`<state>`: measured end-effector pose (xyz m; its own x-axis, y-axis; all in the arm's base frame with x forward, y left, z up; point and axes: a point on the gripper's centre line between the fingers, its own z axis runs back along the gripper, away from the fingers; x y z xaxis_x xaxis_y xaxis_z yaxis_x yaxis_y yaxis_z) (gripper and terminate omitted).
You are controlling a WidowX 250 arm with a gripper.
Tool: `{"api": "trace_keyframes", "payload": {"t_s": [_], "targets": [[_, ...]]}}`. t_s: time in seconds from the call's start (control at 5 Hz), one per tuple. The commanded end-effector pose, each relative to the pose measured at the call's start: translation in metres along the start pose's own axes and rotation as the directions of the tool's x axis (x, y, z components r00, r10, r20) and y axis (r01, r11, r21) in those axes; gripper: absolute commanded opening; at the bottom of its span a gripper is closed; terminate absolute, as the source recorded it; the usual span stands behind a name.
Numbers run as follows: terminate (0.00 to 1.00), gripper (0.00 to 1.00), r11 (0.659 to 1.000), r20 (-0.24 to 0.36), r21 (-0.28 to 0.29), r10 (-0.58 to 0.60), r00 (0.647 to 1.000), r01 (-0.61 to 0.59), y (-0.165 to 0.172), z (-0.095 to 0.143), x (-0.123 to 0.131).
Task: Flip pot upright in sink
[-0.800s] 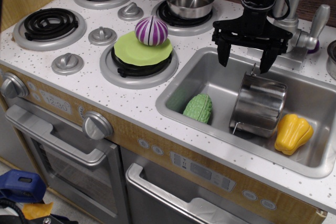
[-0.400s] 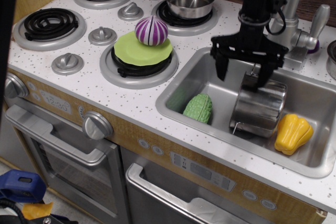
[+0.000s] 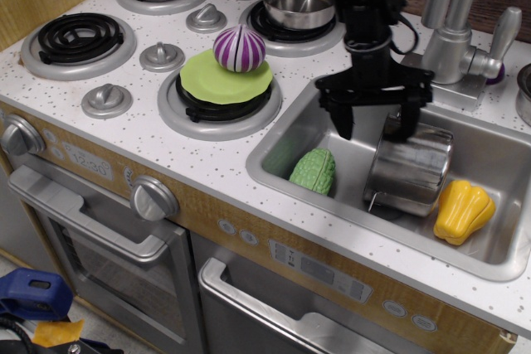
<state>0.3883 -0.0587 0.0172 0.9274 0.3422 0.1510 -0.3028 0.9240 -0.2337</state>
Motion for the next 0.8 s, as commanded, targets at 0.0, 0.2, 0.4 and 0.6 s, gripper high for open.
{"api": "trace_keyframes", "payload": {"t_s": [0.0, 0.2, 0.4, 0.6], "targets": [[0.0, 1.0, 0.997, 0.147, -0.078, 0.019, 0.989, -0.008, -0.026, 0.023, 0.009], [0.0, 1.0, 0.985, 0.179, -0.173, 0.053, 0.982, -0.022, -0.036, 0.019, 0.007], [0.0, 1.0, 0.97, 0.188, -0.243, 0.076, 0.979, -0.028, -0.038, 0.018, 0.006], [0.0, 1.0, 0.952, 0.201, -0.302, 0.113, 0.973, -0.048, -0.041, 0.015, 0.004]]}}
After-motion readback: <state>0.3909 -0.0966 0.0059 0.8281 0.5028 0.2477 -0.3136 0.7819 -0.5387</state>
